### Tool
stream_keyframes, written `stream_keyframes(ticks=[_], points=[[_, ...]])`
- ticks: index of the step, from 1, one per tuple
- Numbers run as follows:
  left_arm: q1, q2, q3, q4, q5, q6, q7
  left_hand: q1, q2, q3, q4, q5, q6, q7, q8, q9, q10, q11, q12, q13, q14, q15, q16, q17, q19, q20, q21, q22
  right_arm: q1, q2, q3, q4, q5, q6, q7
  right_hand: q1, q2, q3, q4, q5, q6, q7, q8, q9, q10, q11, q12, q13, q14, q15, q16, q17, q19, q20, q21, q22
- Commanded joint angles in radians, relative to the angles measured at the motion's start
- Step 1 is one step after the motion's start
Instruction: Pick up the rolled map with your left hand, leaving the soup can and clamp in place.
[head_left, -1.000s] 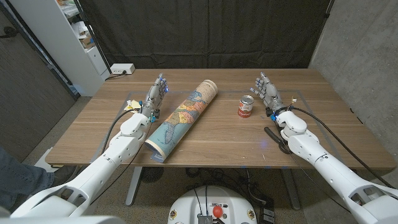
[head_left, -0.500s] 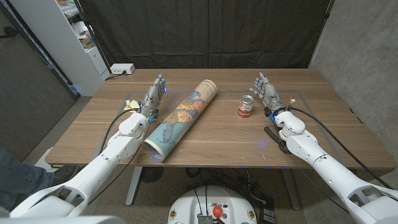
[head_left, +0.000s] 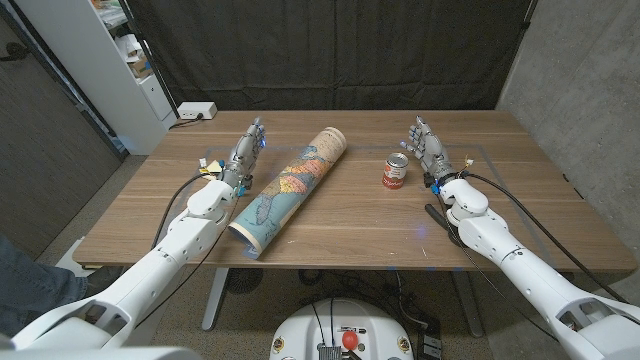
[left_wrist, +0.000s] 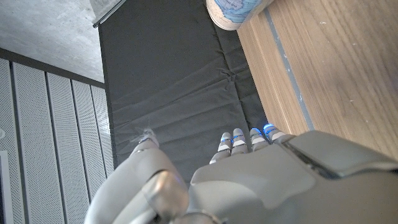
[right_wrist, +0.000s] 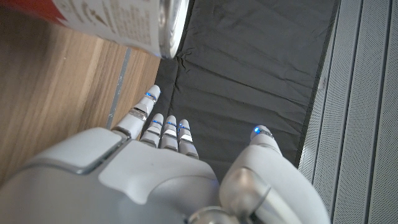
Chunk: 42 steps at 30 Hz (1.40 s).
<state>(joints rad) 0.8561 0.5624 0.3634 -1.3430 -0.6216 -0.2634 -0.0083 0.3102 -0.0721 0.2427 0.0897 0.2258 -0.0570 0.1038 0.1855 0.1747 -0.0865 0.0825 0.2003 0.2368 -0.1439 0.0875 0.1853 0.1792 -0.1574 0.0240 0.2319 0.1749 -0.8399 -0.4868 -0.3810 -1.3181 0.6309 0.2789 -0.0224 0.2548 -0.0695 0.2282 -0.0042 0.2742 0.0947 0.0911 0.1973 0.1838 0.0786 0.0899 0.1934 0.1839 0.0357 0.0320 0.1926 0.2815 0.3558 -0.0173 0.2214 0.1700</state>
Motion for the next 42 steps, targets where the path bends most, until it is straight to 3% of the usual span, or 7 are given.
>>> stream_keyframes(ticks=[1,42], points=[[0.017,0.032,-0.003,-0.039,0.014,0.025,0.013,0.010,0.002,0.002,-0.010,-0.001,-0.001,0.005,0.008,0.005,0.002,0.006,0.006,-0.002,0.001,0.009,0.004,0.002,-0.002,0.008,-0.004,0.001,0.012,0.012,-0.007,0.007,-0.007,-0.003,-0.010,0.008,0.005,0.007,-0.002,0.005,0.007,0.003,0.003,0.005,0.002,0.006,0.003,0.003,0.009,0.003,0.006,-0.001,-0.003,0.006,-0.006,0.002],[0.121,0.127,-0.036,-0.261,0.082,0.055,0.095,0.044,0.012,0.011,-0.035,-0.011,0.004,0.007,0.010,0.006,0.013,0.006,0.012,-0.014,0.012,0.014,0.007,0.002,0.003,0.020,-0.014,0.002,0.022,0.011,0.008,0.027,0.001,0.026,0.006,0.008,0.008,0.004,-0.004,0.011,0.015,-0.001,0.004,0.005,0.008,0.006,0.004,0.003,0.011,0.003,0.008,-0.010,-0.004,0.006,-0.013,0.003]])
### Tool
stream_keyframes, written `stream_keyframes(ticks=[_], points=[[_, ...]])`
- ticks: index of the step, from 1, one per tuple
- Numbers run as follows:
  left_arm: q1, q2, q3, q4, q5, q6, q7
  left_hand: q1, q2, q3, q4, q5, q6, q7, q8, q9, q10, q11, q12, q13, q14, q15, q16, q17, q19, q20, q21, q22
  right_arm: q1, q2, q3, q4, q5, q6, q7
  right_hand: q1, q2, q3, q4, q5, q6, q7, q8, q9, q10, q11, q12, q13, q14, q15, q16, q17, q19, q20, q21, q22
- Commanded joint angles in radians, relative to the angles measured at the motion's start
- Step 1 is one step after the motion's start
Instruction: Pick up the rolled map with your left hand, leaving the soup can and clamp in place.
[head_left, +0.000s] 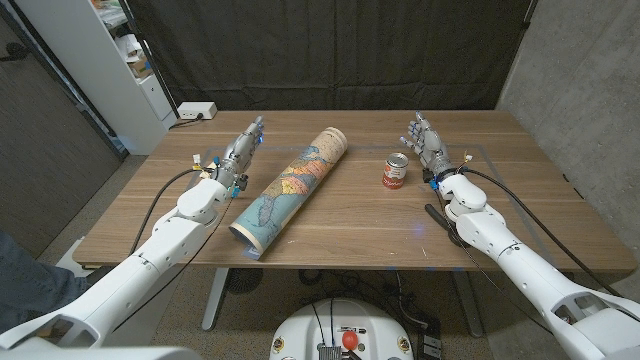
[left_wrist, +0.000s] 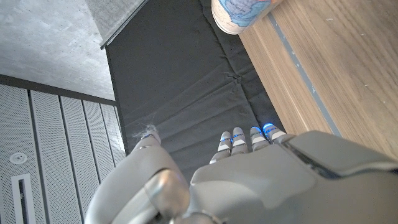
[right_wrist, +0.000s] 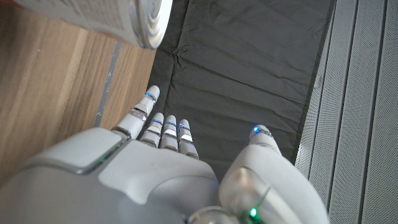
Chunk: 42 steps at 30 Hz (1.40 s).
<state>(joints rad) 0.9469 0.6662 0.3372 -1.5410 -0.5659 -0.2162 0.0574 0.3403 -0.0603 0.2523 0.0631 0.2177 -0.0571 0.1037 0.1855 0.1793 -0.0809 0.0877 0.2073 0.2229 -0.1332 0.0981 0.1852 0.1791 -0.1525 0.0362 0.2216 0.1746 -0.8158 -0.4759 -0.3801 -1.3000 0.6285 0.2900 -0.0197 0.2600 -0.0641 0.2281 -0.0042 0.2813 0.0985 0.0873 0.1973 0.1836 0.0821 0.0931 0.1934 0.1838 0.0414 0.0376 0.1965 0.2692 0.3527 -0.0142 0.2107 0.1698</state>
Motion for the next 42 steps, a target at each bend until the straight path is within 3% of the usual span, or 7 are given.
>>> stream_keyframes(ticks=[1,26,34,42], points=[[0.035,0.025,-0.011,-0.069,0.028,0.006,0.032,0.015,0.001,0.002,-0.009,-0.003,0.005,0.007,0.010,0.002,0.007,0.001,0.005,0.000,0.001,0.004,0.007,0.003,-0.002,0.008,-0.004,0.003,-0.003,-0.001,0.008,0.008,0.003,0.014,0.002,0.003,0.003,0.004,-0.004,0.004,0.012,0.002,0.004,0.005,0.005,0.002,0.004,0.003,0.006,-0.002,0.004,0.002,-0.001,0.003,-0.002,0.003],[0.103,0.081,-0.034,-0.217,0.133,0.054,0.124,0.036,0.010,0.010,-0.024,-0.010,0.006,0.006,0.010,0.002,0.012,0.011,0.008,-0.006,0.004,0.009,0.006,0.003,-0.005,0.023,-0.010,0.003,0.004,0.004,0.019,0.022,0.019,0.028,0.016,0.000,0.006,0.001,-0.004,0.008,0.016,0.000,0.004,0.005,0.011,0.001,0.004,0.003,0.010,-0.002,0.006,-0.005,0.000,0.006,-0.006,0.003],[0.122,0.099,-0.045,-0.261,0.155,0.078,0.141,0.053,0.012,0.014,-0.038,-0.015,0.008,0.006,0.011,0.002,0.018,0.029,0.010,-0.008,0.012,0.034,0.008,0.003,-0.002,0.038,-0.012,0.004,0.008,0.009,0.023,0.033,0.026,0.037,0.020,0.000,0.006,0.000,-0.004,0.009,0.017,-0.001,0.003,0.005,0.011,0.002,0.004,0.003,0.012,0.000,0.007,-0.007,0.000,0.006,-0.007,0.003],[0.141,0.117,-0.053,-0.302,0.184,0.115,0.167,0.065,0.011,0.017,-0.047,-0.017,0.020,0.012,0.015,0.002,0.022,0.033,0.012,-0.009,0.015,0.037,0.009,0.003,0.000,0.044,-0.013,0.004,0.009,0.011,0.028,0.039,0.033,0.042,0.027,0.000,0.007,0.000,-0.004,0.009,0.019,-0.002,0.004,0.005,0.012,-0.001,0.004,0.003,0.013,0.001,0.008,-0.008,0.001,0.008,-0.007,0.003]])
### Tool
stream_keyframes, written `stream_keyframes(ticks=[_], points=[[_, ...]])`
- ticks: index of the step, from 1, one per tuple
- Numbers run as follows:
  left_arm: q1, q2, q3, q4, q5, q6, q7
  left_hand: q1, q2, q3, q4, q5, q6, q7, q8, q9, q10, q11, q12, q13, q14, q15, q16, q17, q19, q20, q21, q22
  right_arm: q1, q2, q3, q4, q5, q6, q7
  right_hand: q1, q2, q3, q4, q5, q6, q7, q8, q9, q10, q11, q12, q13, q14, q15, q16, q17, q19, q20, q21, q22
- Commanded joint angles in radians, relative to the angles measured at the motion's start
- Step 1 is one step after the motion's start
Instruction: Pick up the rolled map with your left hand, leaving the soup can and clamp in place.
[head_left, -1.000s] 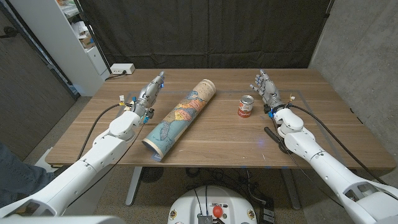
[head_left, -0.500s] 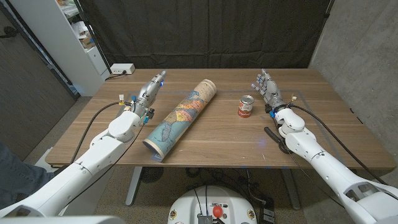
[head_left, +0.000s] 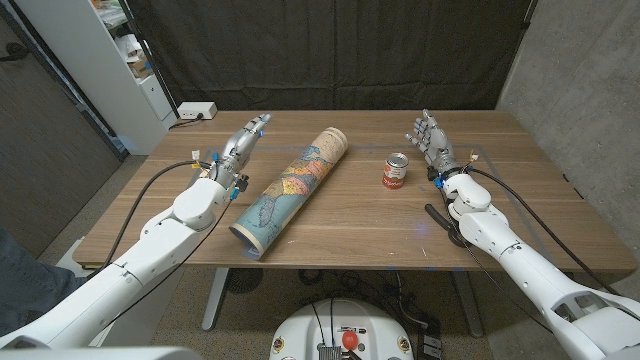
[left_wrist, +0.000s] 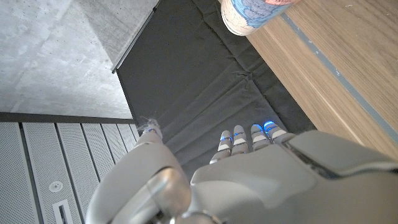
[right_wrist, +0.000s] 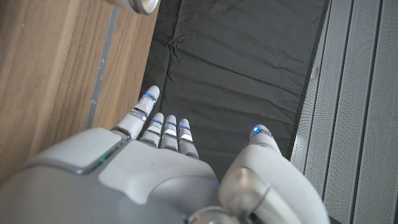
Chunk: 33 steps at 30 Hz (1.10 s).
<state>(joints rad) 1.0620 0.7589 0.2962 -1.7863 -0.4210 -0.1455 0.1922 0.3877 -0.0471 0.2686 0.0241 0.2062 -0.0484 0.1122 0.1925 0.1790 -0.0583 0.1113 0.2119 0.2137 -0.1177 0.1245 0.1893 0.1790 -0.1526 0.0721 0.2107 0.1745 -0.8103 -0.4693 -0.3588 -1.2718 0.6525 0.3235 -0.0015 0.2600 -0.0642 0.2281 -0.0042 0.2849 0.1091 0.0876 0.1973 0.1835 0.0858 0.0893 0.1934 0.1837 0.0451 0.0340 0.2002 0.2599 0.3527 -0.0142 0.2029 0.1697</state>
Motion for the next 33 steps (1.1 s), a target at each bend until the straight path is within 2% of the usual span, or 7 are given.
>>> stream_keyframes(ticks=[1,15,33], points=[[0.027,0.026,-0.013,-0.059,0.041,0.048,0.034,0.019,-0.002,0.001,-0.009,-0.006,0.013,0.005,0.008,0.003,0.001,0.011,0.009,0.000,0.001,0.011,0.005,0.003,0.001,0.009,-0.002,0.004,0.003,0.003,0.006,0.011,0.009,0.008,0.010,-0.001,0.007,0.000,-0.004,0.006,0.009,-0.002,0.004,0.005,0.009,0.004,0.004,0.003,0.010,0.004,0.004,0.001,0.000,0.008,0.000,0.003],[0.038,0.076,-0.019,-0.132,0.094,0.142,0.050,0.036,-0.004,0.004,-0.024,-0.009,0.018,0.005,0.009,0.003,0.004,0.017,0.010,-0.001,0.005,0.025,0.005,0.003,-0.001,0.018,-0.006,0.005,0.001,0.005,0.010,0.013,0.015,0.013,0.013,-0.002,0.009,-0.002,-0.004,0.007,0.012,-0.002,0.004,0.005,0.012,0.005,0.004,0.004,0.013,0.006,0.005,-0.001,-0.001,0.009,-0.001,0.003],[0.034,0.110,-0.020,-0.142,0.111,0.162,0.013,0.054,-0.006,0.007,-0.039,-0.010,0.016,0.003,0.007,0.003,-0.002,0.015,0.009,-0.002,-0.002,0.025,0.001,0.004,-0.016,0.020,-0.012,0.005,-0.023,-0.001,0.015,-0.011,0.014,0.010,-0.009,-0.002,0.010,-0.003,-0.005,0.009,0.017,-0.003,0.005,0.005,0.013,0.005,0.004,0.004,0.014,0.006,0.006,-0.004,-0.001,0.010,-0.003,0.003]])
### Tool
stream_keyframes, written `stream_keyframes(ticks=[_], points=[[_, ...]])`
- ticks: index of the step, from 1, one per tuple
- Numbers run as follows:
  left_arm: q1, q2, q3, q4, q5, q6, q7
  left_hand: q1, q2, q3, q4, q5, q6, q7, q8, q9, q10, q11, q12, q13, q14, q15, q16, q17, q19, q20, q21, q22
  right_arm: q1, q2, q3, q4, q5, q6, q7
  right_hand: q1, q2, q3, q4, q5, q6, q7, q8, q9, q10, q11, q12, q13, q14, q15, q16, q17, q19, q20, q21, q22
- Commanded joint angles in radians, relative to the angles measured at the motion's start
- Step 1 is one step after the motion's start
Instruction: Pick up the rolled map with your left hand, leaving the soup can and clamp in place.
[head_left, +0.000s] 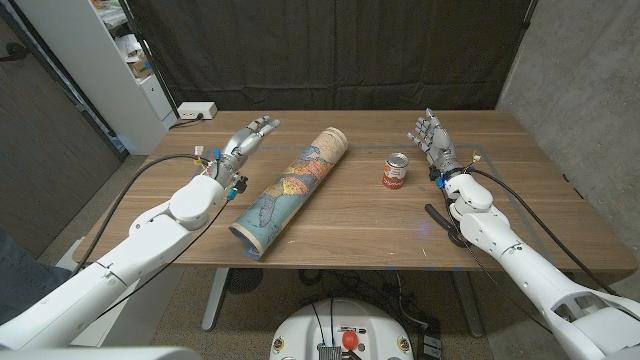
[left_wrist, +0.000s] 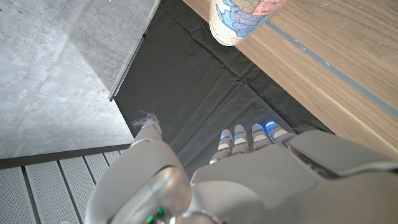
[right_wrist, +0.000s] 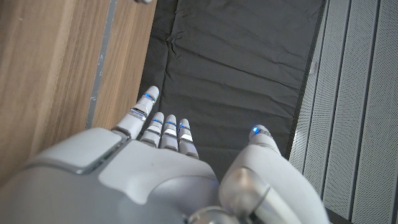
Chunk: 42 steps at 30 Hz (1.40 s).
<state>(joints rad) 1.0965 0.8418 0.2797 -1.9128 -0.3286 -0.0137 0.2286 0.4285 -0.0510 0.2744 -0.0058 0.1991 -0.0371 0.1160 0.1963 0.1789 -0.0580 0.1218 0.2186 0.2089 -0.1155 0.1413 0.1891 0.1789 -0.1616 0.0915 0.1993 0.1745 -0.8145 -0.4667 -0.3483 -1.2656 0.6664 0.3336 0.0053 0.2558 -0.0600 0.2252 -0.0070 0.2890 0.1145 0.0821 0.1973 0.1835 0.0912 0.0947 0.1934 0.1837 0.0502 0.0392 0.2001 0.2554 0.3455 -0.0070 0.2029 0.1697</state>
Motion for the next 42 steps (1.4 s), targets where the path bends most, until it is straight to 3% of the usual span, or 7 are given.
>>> stream_keyframes(ticks=[1,17,42], points=[[-0.001,0.030,-0.004,-0.018,0.022,0.034,-0.024,0.014,-0.002,0.001,-0.010,-0.003,0.005,0.000,0.003,0.003,-0.002,0.004,0.002,0.003,-0.004,0.008,0.001,0.004,-0.007,0.001,-0.001,0.005,-0.020,-0.004,0.006,-0.018,0.001,0.000,-0.017,0.002,0.006,0.000,-0.002,0.004,0.012,0.002,0.005,0.005,0.008,0.000,0.004,0.004,0.009,0.001,0.006,0.000,0.006,0.003,-0.003,0.004],[-0.021,0.059,0.014,-0.070,0.095,0.127,0.003,0.036,-0.005,0.005,-0.027,-0.003,0.002,-0.001,0.002,0.003,-0.002,0.011,0.003,0.002,-0.001,0.019,0.002,0.004,-0.002,0.015,0.001,0.006,-0.016,0.001,0.008,-0.019,-0.002,0.006,-0.024,0.001,0.007,-0.002,-0.002,0.005,0.013,0.000,0.004,0.005,0.009,-0.001,0.004,0.004,0.013,0.003,0.008,-0.002,0.006,0.004,-0.004,0.004],[-0.065,0.109,0.075,-0.189,0.220,0.351,0.013,0.062,-0.011,0.008,-0.050,-0.003,0.008,0.003,0.003,0.004,0.008,0.022,0.008,0.002,0.016,0.036,0.007,0.004,0.015,0.039,0.005,0.006,-0.013,0.011,0.005,-0.012,-0.001,0.015,-0.022,-0.001,0.009,-0.004,-0.003,0.007,0.015,-0.001,0.003,0.005,0.011,0.000,0.004,0.004,0.015,0.000,0.009,-0.005,-0.004,0.006,-0.009,0.004]])
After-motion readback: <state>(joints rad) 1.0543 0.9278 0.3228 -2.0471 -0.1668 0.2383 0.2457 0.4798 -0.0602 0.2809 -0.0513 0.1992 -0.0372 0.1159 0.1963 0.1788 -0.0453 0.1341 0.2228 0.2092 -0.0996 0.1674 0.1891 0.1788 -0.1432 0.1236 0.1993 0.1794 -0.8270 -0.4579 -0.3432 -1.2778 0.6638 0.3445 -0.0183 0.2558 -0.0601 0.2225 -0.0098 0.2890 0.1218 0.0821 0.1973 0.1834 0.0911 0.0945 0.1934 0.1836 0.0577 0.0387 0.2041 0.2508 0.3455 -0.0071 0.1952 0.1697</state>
